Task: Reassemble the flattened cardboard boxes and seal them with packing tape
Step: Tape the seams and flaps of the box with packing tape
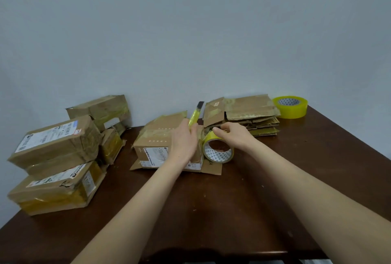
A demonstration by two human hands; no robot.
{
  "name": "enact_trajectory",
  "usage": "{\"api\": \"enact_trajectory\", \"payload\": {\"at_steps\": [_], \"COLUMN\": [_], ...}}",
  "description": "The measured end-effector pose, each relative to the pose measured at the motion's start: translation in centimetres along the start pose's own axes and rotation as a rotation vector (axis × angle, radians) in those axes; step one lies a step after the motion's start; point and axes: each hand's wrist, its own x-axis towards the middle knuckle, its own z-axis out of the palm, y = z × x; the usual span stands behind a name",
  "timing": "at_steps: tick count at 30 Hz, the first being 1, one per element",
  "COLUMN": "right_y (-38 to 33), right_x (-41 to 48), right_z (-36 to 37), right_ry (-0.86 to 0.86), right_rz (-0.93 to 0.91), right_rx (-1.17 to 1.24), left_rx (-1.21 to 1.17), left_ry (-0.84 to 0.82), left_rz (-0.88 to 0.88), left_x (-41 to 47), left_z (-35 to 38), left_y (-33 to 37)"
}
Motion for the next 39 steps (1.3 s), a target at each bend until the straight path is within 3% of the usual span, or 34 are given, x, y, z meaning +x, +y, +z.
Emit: {"api": "enact_trajectory", "payload": {"at_steps": [6, 12, 18, 26, 32, 39], "right_y": [1.2, 1.1, 2.1, 1.6, 0.3, -0.2], "right_x": [0.3, -0.2, -0.6, -1.2, -1.8, -2.9], "right_z": [-0.4, -1.9, -2.6, -2.3, -1.0, 1.1], "right_ry": [-0.191, -0.251, -0.136, -0.21, -0.049, 0.067], "right_rz": [-0.031, -0.083, -0.072, -0.054, 0.009, 0.065], "right_rx": [0.249, 0.118, -0.034, -0.057, -0.25, -0.144], "left_rx": [0.063, 0.075, 0.064, 0.027, -0.028, -0.063], "left_ry": [0.015, 0.016, 0.005, 0.016, -0.002, -0.002], "left_rz": [0.012, 0.047, 0.049, 0.035, 0.026, 0.066], "left_x": [-1.3, -1.7, -1.8, -1.8, -2.1, -3.7], "left_z": [1.6, 1.4, 1.3, 1.3, 0.8, -0.4], "left_y": [-1.9, -1.9, -1.8, -1.7, -2.1, -2.1]}}
